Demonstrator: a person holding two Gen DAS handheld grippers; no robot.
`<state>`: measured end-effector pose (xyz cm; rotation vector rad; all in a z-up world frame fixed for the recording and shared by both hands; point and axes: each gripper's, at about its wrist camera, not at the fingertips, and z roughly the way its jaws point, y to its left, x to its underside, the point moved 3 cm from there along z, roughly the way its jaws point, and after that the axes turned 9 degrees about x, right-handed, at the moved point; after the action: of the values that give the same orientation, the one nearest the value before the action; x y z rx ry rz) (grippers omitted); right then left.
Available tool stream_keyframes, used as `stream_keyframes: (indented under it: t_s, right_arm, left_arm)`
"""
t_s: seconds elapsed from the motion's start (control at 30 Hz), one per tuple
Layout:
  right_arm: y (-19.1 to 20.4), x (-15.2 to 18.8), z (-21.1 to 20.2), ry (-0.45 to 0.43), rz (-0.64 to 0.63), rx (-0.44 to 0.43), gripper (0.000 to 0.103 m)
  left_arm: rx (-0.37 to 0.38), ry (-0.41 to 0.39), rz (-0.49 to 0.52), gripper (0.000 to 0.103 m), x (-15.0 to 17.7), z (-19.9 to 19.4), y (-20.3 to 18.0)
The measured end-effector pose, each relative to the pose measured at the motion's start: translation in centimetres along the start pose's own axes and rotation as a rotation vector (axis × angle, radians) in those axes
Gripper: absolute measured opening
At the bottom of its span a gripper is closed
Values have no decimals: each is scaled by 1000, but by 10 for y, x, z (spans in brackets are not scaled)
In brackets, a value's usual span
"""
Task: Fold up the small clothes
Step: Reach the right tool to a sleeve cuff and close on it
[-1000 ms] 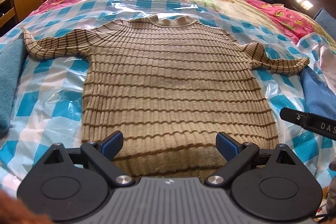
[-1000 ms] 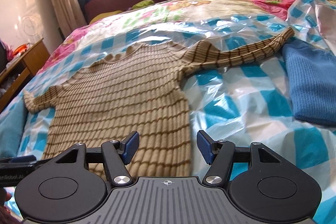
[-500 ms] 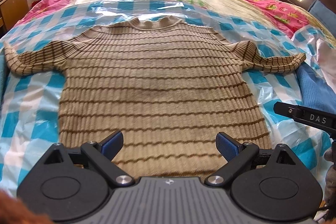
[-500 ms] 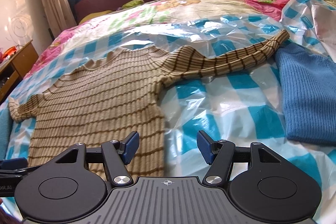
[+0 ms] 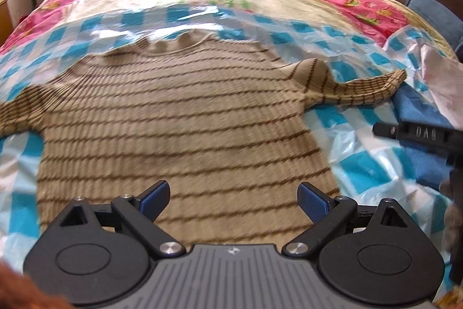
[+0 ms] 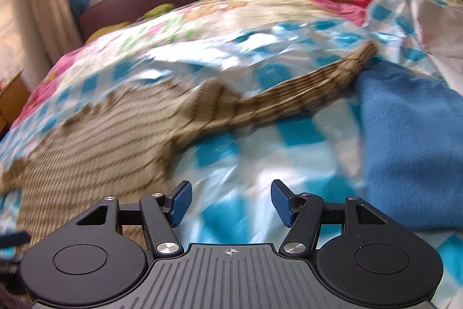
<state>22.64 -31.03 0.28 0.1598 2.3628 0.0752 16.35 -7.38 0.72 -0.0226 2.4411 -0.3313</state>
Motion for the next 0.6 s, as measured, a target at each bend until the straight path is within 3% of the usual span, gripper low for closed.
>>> stream_keyframes:
  t_s: [0.13, 0.4, 0.5, 0.6]
  right_arm:
    - [-34, -36, 20, -29, 89, 59, 60]
    - [-73, -92, 80, -8, 231, 157, 56]
    - [-79, -105, 102, 9, 250, 204, 40]
    - [-87, -113, 122, 52, 293, 221, 34]
  left_arm:
    - [31, -15, 27, 99, -15, 18, -16]
    - [103, -43, 33, 99, -45, 59, -49]
    - [113, -39, 31, 99, -53, 68, -56]
    - [106, -42, 25, 99, -57, 71, -57]
